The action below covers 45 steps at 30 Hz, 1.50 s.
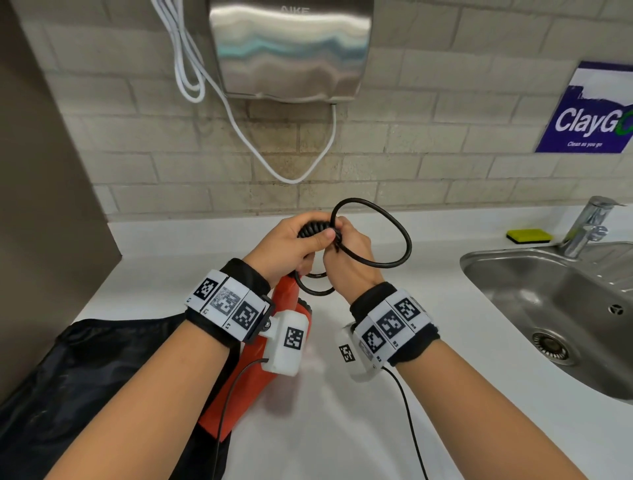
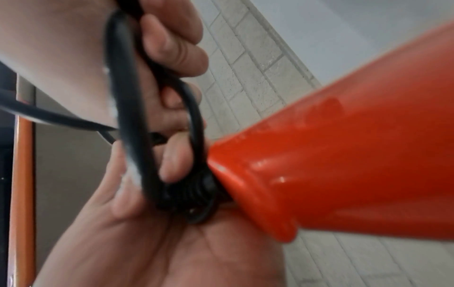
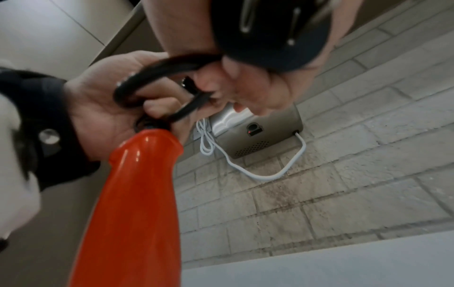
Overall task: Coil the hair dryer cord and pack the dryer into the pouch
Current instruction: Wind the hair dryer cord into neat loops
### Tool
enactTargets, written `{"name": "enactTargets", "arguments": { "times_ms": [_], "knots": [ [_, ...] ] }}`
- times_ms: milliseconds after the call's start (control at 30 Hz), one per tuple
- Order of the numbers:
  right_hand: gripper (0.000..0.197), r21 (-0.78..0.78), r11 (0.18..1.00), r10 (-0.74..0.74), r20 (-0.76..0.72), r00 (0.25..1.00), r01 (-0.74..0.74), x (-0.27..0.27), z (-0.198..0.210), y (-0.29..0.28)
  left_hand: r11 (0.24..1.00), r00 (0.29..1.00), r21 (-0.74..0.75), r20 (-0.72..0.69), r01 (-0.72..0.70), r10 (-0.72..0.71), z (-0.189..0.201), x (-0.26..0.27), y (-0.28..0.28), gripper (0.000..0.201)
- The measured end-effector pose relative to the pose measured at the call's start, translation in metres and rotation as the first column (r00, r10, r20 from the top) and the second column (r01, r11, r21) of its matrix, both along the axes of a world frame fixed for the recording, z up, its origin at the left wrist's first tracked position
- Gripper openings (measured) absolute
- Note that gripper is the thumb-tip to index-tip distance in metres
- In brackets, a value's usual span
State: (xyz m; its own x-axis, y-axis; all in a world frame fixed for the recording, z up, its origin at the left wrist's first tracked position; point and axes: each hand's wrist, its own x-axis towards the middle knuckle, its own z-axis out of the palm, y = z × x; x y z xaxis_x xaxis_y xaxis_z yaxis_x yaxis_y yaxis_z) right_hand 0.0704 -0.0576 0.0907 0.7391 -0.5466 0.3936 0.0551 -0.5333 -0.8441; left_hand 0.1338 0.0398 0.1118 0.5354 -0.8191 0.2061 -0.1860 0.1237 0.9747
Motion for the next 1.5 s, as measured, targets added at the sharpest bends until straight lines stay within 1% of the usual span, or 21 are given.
{"name": "enactTargets", "arguments": {
  "times_ms": [100,167,233,267,300,367,433,500,667,733,767,800,867,900,933,967,1033,1100,1233,1333,1500],
  "knots": [
    [0.025,-0.117,0.993,0.023,0.028,0.999,-0.02,-0.003,0.0,0.0,1.0,0.999,-0.002,-0.047,-0.015,0.015,0.003,0.001,0.002,0.015],
    [0.023,-0.226,0.969,0.115,0.043,0.992,-0.103,-0.007,-0.006,-0.004,0.998,0.995,-0.011,-0.085,-0.057,0.055,0.003,0.0,0.005,0.014],
    [0.026,-0.331,0.919,0.23,0.006,0.973,-0.215,-0.014,-0.016,-0.011,0.992,0.986,-0.036,-0.123,-0.121,0.115,0.003,0.001,0.008,0.014],
    [0.027,-0.389,0.891,0.235,-0.047,0.971,-0.234,-0.016,-0.023,-0.017,0.988,0.98,-0.047,-0.136,-0.15,0.142,0.002,0.002,0.009,0.014],
    [0.029,-0.443,0.869,0.193,-0.108,0.975,-0.221,-0.018,-0.031,-0.023,0.983,0.976,-0.057,-0.145,-0.174,0.164,0.002,0.004,0.01,0.014],
    [0.029,-0.491,0.859,0.035,-0.226,0.973,-0.145,-0.021,-0.046,-0.038,0.975,0.965,-0.074,-0.175,-0.211,0.196,0.001,0.008,0.014,0.013],
    [0.025,-0.425,0.902,-0.106,-0.389,0.915,-0.076,-0.025,-0.062,-0.055,0.968,0.953,-0.091,-0.219,-0.235,0.211,0.001,0.013,0.018,0.012],
    [0.023,-0.322,0.947,-0.173,-0.55,0.817,-0.016,-0.031,-0.077,-0.068,0.97,0.954,-0.086,-0.223,-0.226,0.202,0.0,0.016,0.022,0.011],
    [0.026,-0.214,0.976,-0.139,-0.71,0.691,-0.024,-0.025,-0.082,-0.069,0.995,0.988,-0.024,-0.128,-0.093,0.089,0.001,0.012,0.019,0.017],
    [0.027,-0.196,0.98,-0.131,-0.732,0.669,-0.022,-0.021,-0.078,-0.067,0.996,0.988,-0.029,-0.13,-0.085,0.08,0.002,0.01,0.017,0.018],
    [0.027,-0.209,0.978,-0.14,-0.708,0.692,-0.016,-0.02,-0.075,-0.065,0.996,0.988,-0.034,-0.128,-0.088,0.083,0.002,0.01,0.016,0.018],
    [0.027,-0.227,0.974,-0.151,-0.644,0.75,0.0,-0.02,-0.07,-0.063,0.995,0.988,-0.04,-0.126,-0.095,0.09,0.001,0.01,0.016,0.018],
    [0.025,-0.209,0.977,-0.112,-0.388,0.915,0.03,-0.022,-0.054,-0.052,0.992,0.986,-0.06,-0.127,-0.114,0.106,0.001,0.009,0.016,0.018],
    [0.025,-0.144,0.99,-0.042,-0.238,0.97,0.008,-0.023,-0.043,-0.043,0.99,0.986,-0.072,-0.13,-0.119,0.109,0.0,0.009,0.016,0.018],
    [0.025,-0.057,0.997,0.048,-0.114,0.992,-0.055,-0.023,-0.032,-0.034,0.99,0.985,-0.081,-0.134,-0.12,0.108,0.0,0.009,0.015,0.017],
    [0.026,0.028,0.989,0.145,-0.041,0.989,-0.144,-0.024,-0.021,-0.025,0.989,0.985,-0.087,-0.139,-0.118,0.105,0.0,0.009,0.014,0.017],
    [0.027,0.169,0.936,0.311,0.008,0.95,-0.308,-0.024,-0.008,-0.011,0.99,0.985,-0.089,-0.144,-0.109,0.096,-0.001,0.009,0.013,0.017],
    [0.026,0.252,0.885,0.386,0.071,0.92,-0.391,-0.023,-0.003,-0.004,0.99,0.985,-0.094,-0.146,-0.101,0.087,-0.001,0.008,0.013,0.017],
    [0.027,0.3,0.874,0.34,0.187,0.922,-0.383,-0.019,-0.004,0.003,0.989,0.985,-0.117,-0.156,-0.091,0.073,0.003,0.007,0.016,0.019],
    [0.029,0.3,0.881,0.298,0.248,0.922,-0.365,-0.013,-0.004,0.006,0.986,0.97,-0.143,-0.238,-0.084,0.048,0.004,0.007,0.017,0.019],
    [0.03,0.323,0.913,0.172,0.255,0.952,-0.251,-0.006,0.001,0.017,0.985,0.932,-0.167,-0.362,-0.052,-0.012,0.003,0.003,0.017,0.02]
  ]
}}
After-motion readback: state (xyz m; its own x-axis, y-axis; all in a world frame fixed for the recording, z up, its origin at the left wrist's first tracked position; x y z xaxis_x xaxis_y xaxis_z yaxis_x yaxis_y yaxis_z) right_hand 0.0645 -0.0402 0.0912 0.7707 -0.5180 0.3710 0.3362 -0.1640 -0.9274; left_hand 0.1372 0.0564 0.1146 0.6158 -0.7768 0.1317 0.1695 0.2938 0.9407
